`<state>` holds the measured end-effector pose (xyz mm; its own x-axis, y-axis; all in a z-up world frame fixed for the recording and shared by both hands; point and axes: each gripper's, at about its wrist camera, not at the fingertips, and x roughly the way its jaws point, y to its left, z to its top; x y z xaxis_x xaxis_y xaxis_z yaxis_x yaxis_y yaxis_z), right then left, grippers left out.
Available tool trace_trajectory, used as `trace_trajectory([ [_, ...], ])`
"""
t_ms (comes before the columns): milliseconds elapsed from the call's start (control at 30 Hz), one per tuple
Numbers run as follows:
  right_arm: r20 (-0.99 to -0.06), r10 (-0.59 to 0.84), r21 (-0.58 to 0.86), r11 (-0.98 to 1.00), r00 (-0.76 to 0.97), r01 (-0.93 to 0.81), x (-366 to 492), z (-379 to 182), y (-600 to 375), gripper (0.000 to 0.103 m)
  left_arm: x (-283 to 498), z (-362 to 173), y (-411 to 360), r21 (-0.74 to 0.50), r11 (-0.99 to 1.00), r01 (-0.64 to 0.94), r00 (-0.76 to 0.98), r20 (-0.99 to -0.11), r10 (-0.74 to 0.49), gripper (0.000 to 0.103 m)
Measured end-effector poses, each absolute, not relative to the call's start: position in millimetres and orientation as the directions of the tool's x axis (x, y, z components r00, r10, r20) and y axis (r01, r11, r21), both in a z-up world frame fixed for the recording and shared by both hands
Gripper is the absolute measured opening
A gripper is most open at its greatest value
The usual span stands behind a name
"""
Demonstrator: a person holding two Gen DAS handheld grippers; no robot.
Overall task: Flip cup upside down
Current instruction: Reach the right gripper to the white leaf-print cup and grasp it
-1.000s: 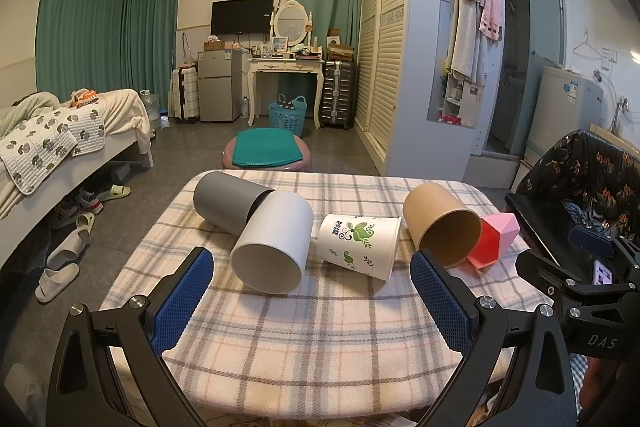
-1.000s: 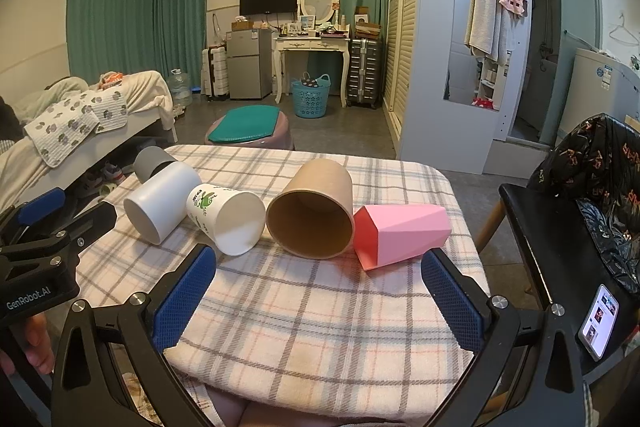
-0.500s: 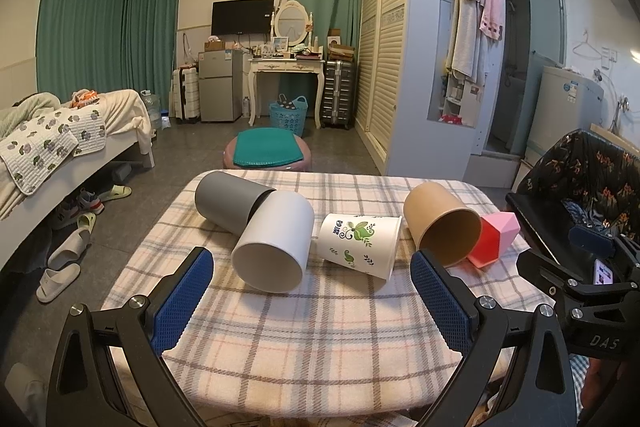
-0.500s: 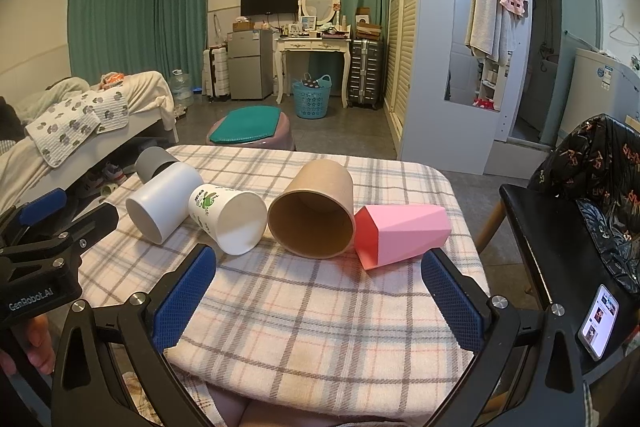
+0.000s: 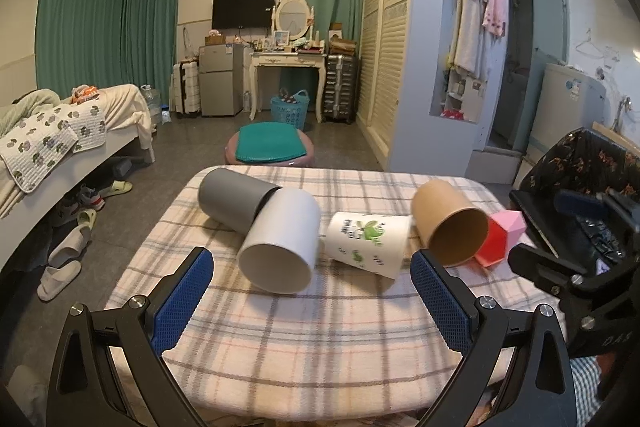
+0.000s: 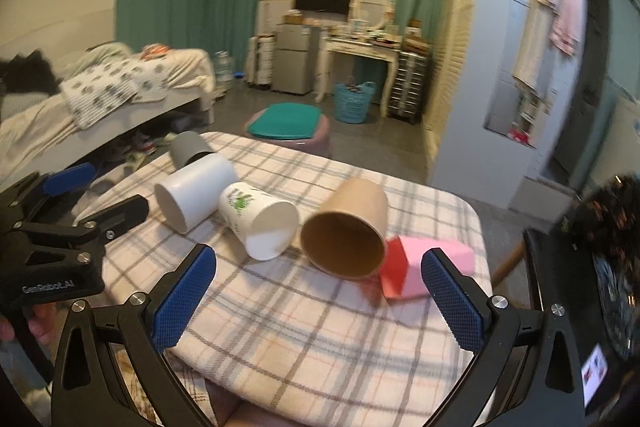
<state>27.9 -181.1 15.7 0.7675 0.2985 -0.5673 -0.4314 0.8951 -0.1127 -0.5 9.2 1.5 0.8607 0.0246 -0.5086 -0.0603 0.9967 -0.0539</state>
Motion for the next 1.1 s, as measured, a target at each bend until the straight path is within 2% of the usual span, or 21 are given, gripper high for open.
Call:
trace_trajectory([
  [233,-0.658,0.389,-0.182,0.749,0.645,-0.637,73.3,16.4,-141.6,0.103,22.7,-7.3,39.1,-0.049,0.989,-0.139,0.837,-0.540,0.091,0.102],
  [567,-0.838,0.287,-0.227,0.590,0.464,-0.775,149.5,-48.6,-67.5,0.102,49.5,-37.3,73.2,-0.059,0.982,-0.180,0.796,-0.595,0.111,0.102],
  [767,-0.888,0.197,-0.260,0.530,0.415,-0.807,167.4,-72.8,-46.0,0.089,59.0,-48.8,82.3,-0.073,0.982,-0.172,0.785,-0.613,0.092,0.102],
  [833,-0.902,0.166,-0.264,0.518,0.399,-0.813,172.0,-81.7,-41.8,0.081,60.0,-50.7,83.8,-0.081,0.982,-0.170,0.781,-0.619,0.084,0.102],
  [867,-0.908,0.154,-0.261,0.518,0.390,-0.814,172.2,-83.9,-40.6,0.071,60.7,-52.0,85.0,-0.087,0.982,-0.170,0.779,-0.621,0.080,0.102],
  [900,-0.913,0.141,-0.260,0.522,0.382,-0.812,173.6,-86.6,-39.8,0.068,61.1,-52.8,85.2,-0.090,0.981,-0.170,0.778,-0.623,0.077,0.102],
  [1100,-0.901,0.138,-0.265,0.572,0.410,-0.776,165.7,-71.8,-39.8,0.066,56.2,-50.0,90.8,-0.108,0.979,-0.170,0.789,-0.610,0.070,0.102],
])
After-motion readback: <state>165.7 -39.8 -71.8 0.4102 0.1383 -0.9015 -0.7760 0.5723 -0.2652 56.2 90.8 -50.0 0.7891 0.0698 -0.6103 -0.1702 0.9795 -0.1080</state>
